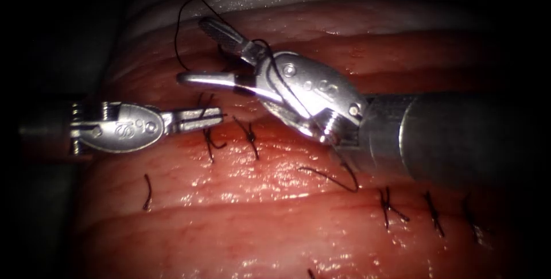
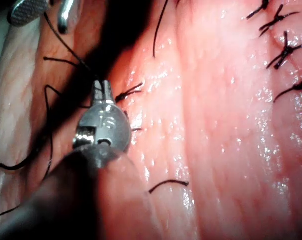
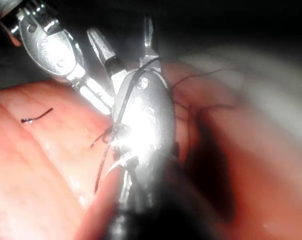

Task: Wound Closure
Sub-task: Wrap the suture counter-clockwise twice around the right needle driver.

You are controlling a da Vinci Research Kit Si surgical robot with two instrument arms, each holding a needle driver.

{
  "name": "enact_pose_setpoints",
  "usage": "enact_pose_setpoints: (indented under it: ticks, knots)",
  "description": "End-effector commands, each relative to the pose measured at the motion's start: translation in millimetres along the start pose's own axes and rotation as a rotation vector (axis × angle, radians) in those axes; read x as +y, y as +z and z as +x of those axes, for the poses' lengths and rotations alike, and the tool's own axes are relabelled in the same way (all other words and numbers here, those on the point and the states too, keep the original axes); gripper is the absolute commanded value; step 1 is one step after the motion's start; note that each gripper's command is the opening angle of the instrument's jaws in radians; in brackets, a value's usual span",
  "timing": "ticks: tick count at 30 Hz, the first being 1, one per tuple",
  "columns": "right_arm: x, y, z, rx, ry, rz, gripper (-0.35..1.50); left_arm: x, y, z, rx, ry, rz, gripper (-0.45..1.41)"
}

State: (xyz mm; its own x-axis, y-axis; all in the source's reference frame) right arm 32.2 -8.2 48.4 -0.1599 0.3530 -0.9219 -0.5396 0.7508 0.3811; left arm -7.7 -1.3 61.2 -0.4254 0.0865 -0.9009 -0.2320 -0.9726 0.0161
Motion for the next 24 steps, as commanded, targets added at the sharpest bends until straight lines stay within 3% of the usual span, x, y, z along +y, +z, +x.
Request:
enact_pose_setpoints:
  ticks: [1, 8, 10, 13, 14, 18, 24]
  knots:
    - [1.1, 0.6, -1.2, -0.04, -0.02, -0.021, 1.16, 1.0, 0.6, 0.6, 0.001, 0.005, 0.004, -0.45]
    - [3.3, -0.2, -2.8, -0.157, -0.069, -0.074, 1.08, 3.8, 0.6, 3.6, -0.01, 0.025, 0.022, -0.45]
    - [3.6, -0.7, -3.7, -0.252, -0.094, -0.04, 1.13, 4.1, 0.0, 4.5, -0.014, 0.029, 0.03, -0.45]
    - [3.5, -1.1, -4.5, -0.298, -0.109, -0.022, 1.18, 4.3, -0.5, 5.1, -0.011, 0.04, 0.04, -0.45]
    - [3.1, -1.8, -5.8, -0.388, -0.137, 0.014, 1.18, 4.5, -0.9, 5.8, -0.024, 0.042, 0.059, -0.45]
    - [2.1, -3.2, -7.3, -0.469, -0.165, 0.084, 1.3, 3.6, -1.4, 6.2, -0.049, 0.043, 0.087, -0.45]
    - [0.5, -4.6, -8.2, -0.534, -0.168, 0.156, 1.26, 2.3, -2.3, 6.0, -0.054, 0.047, 0.115, -0.45]
